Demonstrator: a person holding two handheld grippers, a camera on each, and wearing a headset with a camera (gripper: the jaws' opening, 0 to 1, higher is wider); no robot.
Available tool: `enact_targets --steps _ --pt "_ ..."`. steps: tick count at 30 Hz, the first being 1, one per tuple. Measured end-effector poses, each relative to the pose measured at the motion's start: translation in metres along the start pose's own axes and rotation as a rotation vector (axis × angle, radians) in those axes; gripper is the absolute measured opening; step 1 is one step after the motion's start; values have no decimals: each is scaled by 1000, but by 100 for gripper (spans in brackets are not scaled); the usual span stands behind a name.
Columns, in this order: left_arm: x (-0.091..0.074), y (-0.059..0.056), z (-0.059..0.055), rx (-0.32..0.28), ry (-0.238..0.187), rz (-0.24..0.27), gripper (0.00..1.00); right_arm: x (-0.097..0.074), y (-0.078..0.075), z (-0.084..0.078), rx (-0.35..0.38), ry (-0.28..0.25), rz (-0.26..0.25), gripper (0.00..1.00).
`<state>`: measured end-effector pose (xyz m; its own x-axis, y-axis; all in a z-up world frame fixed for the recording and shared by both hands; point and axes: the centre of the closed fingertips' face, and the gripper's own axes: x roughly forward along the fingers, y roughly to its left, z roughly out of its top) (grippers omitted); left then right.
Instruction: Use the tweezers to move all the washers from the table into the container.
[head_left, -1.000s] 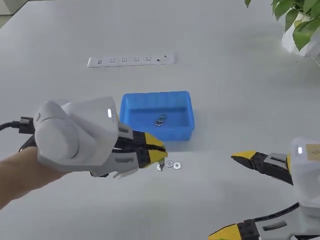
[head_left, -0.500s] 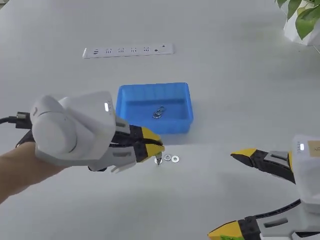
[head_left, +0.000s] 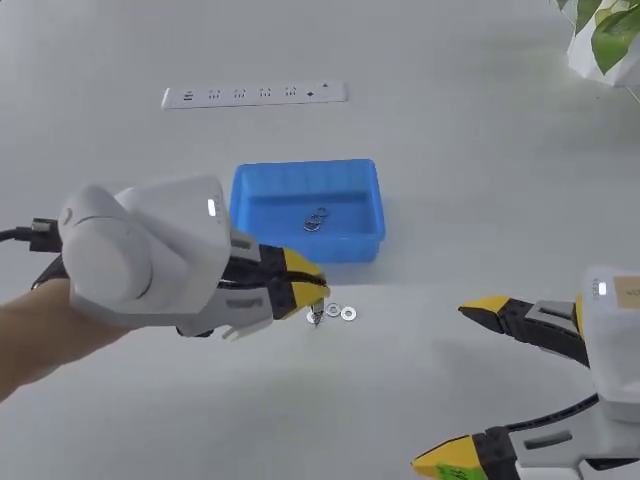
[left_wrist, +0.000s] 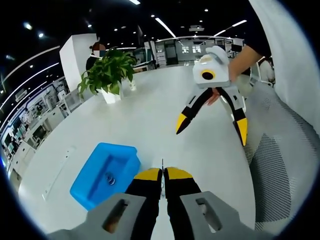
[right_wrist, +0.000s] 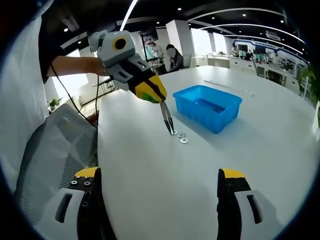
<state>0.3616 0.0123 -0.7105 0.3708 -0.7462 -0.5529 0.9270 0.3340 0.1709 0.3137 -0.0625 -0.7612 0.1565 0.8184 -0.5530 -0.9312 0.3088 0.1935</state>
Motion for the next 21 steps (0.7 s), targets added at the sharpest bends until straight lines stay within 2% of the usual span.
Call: enact_targets --steps 8,12,15,21 --pt "0 -2 0 1 5 -12 6 7 1 6 -12 -5 20 96" --pt "-3 -1 -2 -5 13 -17 6 17 1 18 -54 -4 51 95" --pt "-5 0 -4 -13 15 -18 6 27 0 29 -86 -14 76 90" --pt "-4 0 -7 -18 18 -24 6 48 0 40 -134 -10 116 83"
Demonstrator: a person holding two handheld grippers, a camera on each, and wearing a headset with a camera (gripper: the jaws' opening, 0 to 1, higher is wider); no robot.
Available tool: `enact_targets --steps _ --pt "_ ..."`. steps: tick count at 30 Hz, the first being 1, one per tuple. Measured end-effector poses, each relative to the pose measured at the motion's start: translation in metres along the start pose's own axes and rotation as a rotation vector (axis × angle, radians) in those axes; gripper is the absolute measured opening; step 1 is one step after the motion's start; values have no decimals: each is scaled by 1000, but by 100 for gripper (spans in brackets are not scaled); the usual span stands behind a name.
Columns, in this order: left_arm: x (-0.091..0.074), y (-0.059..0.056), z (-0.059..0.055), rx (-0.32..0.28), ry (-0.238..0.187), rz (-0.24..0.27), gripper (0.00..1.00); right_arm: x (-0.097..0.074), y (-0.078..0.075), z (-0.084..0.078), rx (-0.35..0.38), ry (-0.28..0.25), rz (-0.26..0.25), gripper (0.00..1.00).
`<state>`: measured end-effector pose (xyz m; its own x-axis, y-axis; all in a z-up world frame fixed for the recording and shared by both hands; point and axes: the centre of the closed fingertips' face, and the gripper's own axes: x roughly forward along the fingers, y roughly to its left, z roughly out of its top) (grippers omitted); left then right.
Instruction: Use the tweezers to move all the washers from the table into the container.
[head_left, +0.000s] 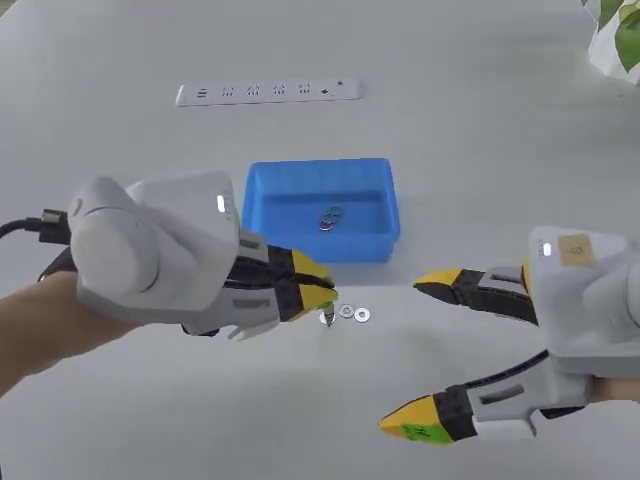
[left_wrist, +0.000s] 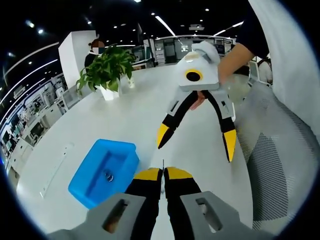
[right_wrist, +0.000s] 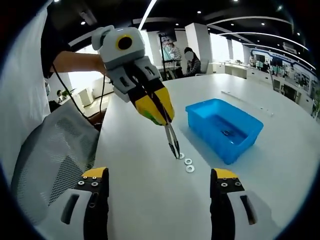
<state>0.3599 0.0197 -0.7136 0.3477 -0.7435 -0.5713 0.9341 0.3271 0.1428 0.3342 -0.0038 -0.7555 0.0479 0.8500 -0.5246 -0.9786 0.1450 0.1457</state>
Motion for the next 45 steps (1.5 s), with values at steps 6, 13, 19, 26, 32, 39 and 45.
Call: enact_targets --steps 6,13,19,26,32,39,45 --pt "2 4 0 -5 0 -1 6 21 -2 19 -41 -36 36 72" --pt "2 6 -1 -12 4 -12 6 37 -6 21 -83 -22 85 53" --pt "3 3 -1 -19 4 -30 6 47 -17 17 -110 10 83 40" --pt "5 4 0 -16 15 -37 6 58 -20 24 -163 32 116 27" --pt "5 4 -3 -6 33 -36 7 62 -17 26 -214 59 155 14" --pt "5 2 -6 -2 44 -42 7 64 -17 22 -254 79 161 12" --pt "7 6 -7 -17 50 -23 7 63 -20 23 -287 73 144 10"
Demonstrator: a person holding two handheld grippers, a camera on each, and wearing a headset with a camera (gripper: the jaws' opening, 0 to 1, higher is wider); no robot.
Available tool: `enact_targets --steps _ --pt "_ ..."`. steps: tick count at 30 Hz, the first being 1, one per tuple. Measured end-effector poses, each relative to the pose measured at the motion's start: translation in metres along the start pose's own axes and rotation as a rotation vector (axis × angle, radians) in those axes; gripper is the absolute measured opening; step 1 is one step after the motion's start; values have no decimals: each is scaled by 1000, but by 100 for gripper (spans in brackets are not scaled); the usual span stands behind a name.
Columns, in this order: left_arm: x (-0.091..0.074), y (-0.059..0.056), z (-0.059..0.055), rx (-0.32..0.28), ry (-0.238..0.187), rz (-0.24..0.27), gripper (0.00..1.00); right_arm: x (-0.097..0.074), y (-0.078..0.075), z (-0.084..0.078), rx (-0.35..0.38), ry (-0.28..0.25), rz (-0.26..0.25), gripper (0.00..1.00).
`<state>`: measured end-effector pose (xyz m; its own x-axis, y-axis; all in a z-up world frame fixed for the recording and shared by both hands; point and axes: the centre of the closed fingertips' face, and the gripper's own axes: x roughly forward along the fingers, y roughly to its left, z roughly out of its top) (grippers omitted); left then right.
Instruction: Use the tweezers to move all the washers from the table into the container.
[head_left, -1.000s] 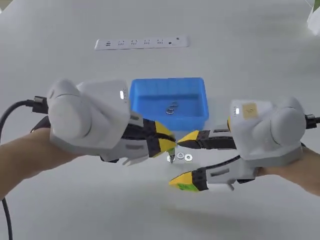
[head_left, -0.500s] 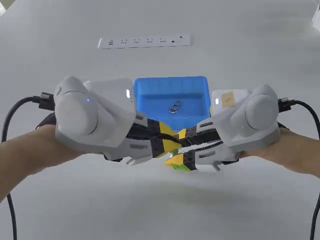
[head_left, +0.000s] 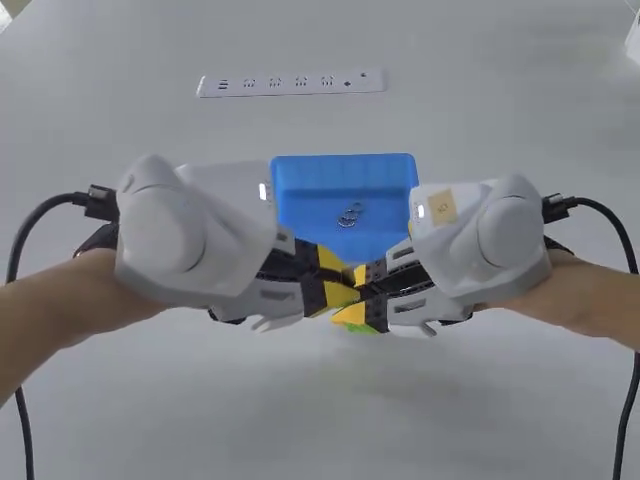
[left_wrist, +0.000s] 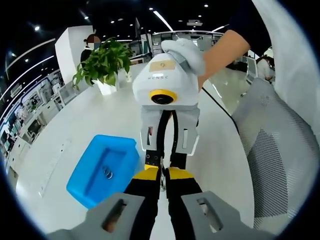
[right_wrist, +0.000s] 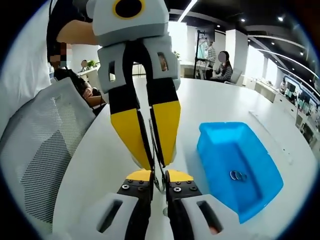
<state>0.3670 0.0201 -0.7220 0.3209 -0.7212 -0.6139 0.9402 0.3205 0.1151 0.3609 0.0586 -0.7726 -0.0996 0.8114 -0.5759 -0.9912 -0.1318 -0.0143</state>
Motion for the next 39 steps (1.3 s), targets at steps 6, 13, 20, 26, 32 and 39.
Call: enact_targets --steps 6,13,20,26,32,39 --pt "1 0 1 -31 -7 6 8 -1 -1 0 16 -19 -17 10" --pt "-1 0 0 -62 -3 1 8 0 0 1 13 -16 -21 10" --pt "-3 -6 -4 -56 27 -14 17 0 -1 3 20 -12 -33 9" --pt "-5 -6 -6 -48 42 -4 18 -2 -2 5 23 -13 -40 9" --pt "-9 -3 -6 -51 37 17 19 -4 -3 5 28 -10 -51 9" --pt "-23 0 -11 -61 36 72 21 -8 -3 9 35 -14 -59 9"
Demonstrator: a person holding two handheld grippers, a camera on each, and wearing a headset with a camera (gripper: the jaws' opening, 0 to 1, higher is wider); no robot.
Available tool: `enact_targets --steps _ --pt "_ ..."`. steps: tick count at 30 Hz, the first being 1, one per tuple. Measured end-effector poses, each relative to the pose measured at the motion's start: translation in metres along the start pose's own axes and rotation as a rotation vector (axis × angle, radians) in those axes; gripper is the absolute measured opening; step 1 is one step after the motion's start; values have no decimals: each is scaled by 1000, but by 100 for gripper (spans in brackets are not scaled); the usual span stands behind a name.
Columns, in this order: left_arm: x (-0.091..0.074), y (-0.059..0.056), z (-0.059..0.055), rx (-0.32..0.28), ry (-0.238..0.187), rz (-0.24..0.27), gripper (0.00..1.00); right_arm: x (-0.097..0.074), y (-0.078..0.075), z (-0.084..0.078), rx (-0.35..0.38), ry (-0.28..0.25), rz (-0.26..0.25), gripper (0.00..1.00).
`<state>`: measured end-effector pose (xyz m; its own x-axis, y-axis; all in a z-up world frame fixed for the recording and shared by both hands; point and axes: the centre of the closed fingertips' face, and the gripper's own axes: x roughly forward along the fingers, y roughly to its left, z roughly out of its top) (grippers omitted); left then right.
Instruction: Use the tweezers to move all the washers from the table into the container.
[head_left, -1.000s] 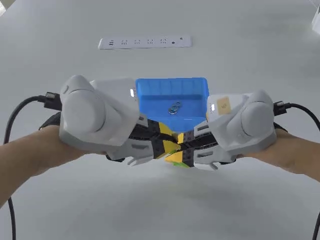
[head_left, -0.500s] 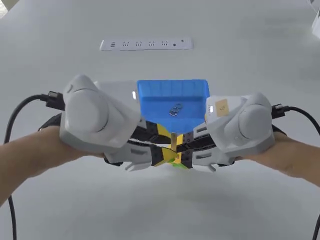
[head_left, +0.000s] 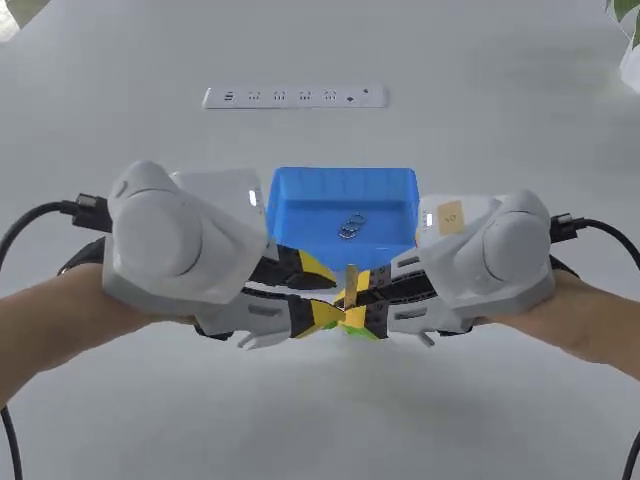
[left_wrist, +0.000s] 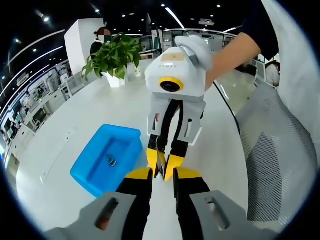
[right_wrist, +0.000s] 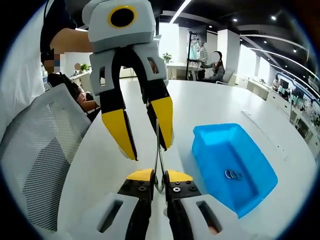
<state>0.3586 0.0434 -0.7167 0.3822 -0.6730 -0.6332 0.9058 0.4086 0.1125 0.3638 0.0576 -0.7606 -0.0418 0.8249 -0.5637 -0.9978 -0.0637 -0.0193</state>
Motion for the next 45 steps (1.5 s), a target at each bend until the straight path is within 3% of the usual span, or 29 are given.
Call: enact_targets --steps 11,16,20,22,26,32,33,35,37,45 --pt "-42 11 -34 -64 16 176 31 -10 -1 12 -2 -3 -16 9" --pt "-55 12 -42 -111 0 226 42 -14 -4 21 -18 -1 -26 9" --pt "-61 13 -37 -192 -72 248 46 -18 -5 32 -37 -3 -33 9" --pt "-64 15 -36 -195 -89 272 51 -20 -6 37 -43 -6 -35 9" --pt "-66 16 -34 -204 -117 291 71 -24 -9 46 -64 -5 -43 9" --pt "-70 18 -38 -254 -131 312 81 -29 -13 55 -80 -2 -56 9" --pt "-70 16 -36 -303 -164 305 83 -30 -14 56 -83 0 -57 9" --pt "-71 14 -37 -380 -184 295 91 -32 -16 60 -94 4 -61 9" --pt "-74 14 -36 -373 -206 302 96 -34 -20 63 -100 4 -65 9" --pt "-80 13 -37 -459 -279 317 99 -38 -38 76 -117 -3 -97 9"
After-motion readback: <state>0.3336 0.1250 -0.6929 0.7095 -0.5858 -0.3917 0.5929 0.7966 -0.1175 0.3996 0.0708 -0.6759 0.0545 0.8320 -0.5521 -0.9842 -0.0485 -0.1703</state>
